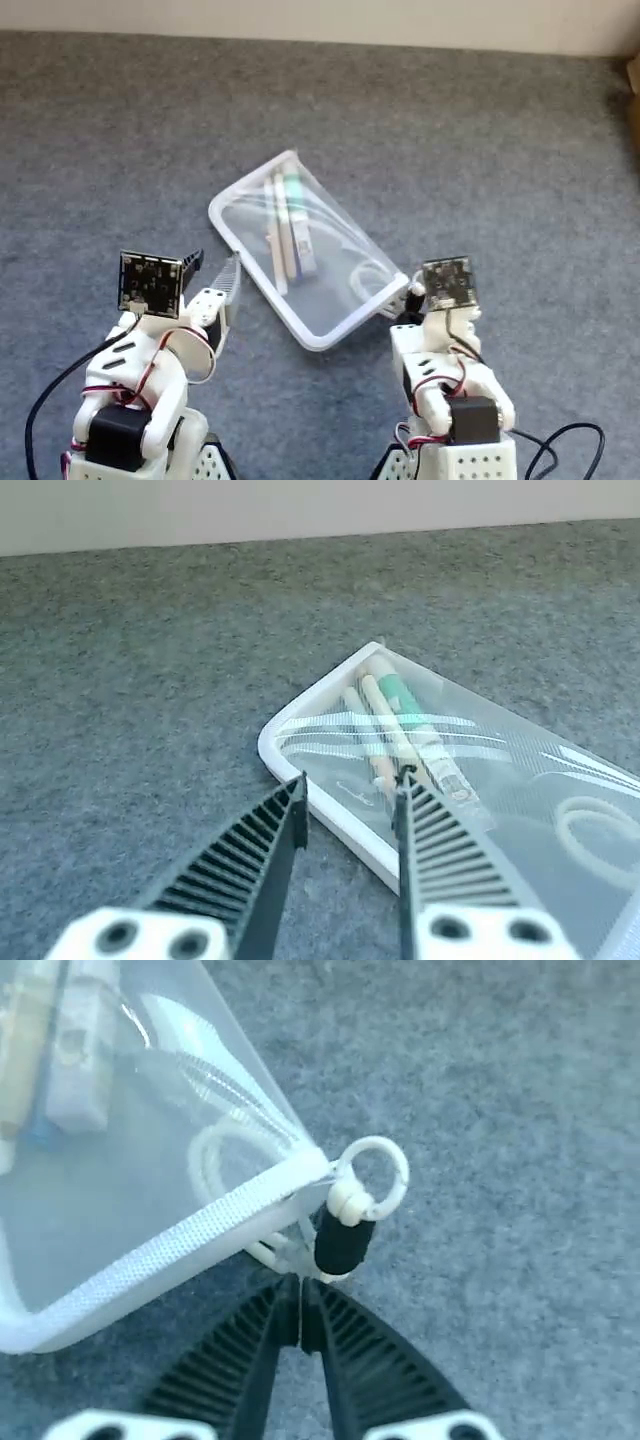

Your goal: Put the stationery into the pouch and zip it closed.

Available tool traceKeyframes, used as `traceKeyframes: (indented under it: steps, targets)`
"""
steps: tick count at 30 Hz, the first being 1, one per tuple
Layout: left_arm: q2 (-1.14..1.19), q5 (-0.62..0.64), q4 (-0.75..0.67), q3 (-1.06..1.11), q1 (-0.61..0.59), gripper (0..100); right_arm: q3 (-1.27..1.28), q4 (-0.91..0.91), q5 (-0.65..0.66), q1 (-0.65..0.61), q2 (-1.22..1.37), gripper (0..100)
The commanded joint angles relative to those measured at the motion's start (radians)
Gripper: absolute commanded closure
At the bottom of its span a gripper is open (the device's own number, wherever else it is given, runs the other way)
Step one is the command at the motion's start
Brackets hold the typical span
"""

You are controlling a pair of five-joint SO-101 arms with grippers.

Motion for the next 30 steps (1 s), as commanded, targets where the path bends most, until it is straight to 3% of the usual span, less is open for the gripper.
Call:
traceKeyframes:
  steps: [1,6,15,26,30]
  targets:
    - [-0.008,0.003,-0.02,-0.002,-0.088,86,-0.151,0.05,0.012,0.07,-0.01,99.5]
    - [-0.007,0.003,-0.026,0.09,-0.229,86,-0.137,0.048,0.014,0.199,-0.01,99.5]
    - [-0.007,0.003,-0.026,0.251,-0.311,87,0.045,0.047,0.014,0.383,-0.01,99.5]
    - [-0.002,0.005,-0.017,0.374,-0.318,87,0.222,0.013,0.009,0.406,-0.01,99.5]
    - [-0.002,0.005,0.1,0.374,-0.318,87,0.312,0.004,0.009,0.406,-0.008,99.5]
